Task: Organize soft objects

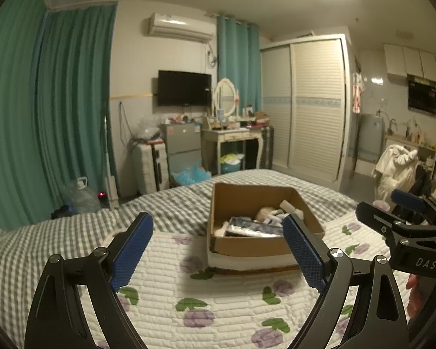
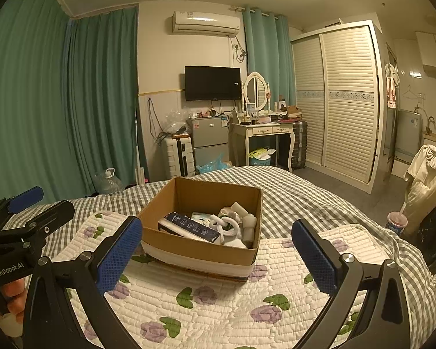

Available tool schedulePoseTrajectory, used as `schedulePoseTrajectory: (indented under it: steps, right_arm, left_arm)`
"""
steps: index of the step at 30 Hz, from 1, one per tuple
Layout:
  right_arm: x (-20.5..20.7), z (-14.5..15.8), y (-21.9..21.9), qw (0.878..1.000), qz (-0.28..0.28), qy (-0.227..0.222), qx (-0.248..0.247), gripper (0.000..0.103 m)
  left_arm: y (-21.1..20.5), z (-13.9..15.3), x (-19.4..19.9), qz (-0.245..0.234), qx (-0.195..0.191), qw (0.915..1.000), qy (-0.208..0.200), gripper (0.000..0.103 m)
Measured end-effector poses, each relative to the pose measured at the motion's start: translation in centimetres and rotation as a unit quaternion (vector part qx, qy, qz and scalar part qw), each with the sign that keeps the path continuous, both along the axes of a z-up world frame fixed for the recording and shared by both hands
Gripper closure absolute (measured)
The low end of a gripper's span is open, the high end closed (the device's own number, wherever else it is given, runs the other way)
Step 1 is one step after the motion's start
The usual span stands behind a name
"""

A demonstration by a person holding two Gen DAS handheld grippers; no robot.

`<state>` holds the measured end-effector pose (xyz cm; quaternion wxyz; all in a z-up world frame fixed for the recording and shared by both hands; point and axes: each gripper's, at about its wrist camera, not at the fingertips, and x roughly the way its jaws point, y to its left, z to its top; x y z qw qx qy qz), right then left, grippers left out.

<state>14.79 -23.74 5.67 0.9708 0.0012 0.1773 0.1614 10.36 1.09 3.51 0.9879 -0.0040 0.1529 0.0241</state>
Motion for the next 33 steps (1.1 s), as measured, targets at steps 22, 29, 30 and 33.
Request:
schedulePoseTrajectory:
  steps: [22,29,30,33]
  right_arm:
    - [0.01,-0.37,-0.03,1.000,-0.001,0.002,0.002,0.000]
    - [-0.01,-0.51,0.04,1.000,-0.003,0.004,0.003,0.000]
    - [-0.01,-0.51,0.02,1.000,-0.003,0.003,0.003,0.000]
    - [-0.01,-0.49,0.02,1.000,-0.003,0.003,0.003,0.000]
  left_arm:
    - [-0.06,-0.04,0.03,0.005,0.000,1.0000,0.002,0.011]
    - [-0.03,-0.19,0.11,0.008,-0.003,1.0000,0.004,0.011]
    - [0.01,-0.23,0.11,0.008,-0.005,0.9999,0.004,0.011]
    - [0.06,-0.32,0.02,0.008,-0.008,0.9999,0.004,0.011]
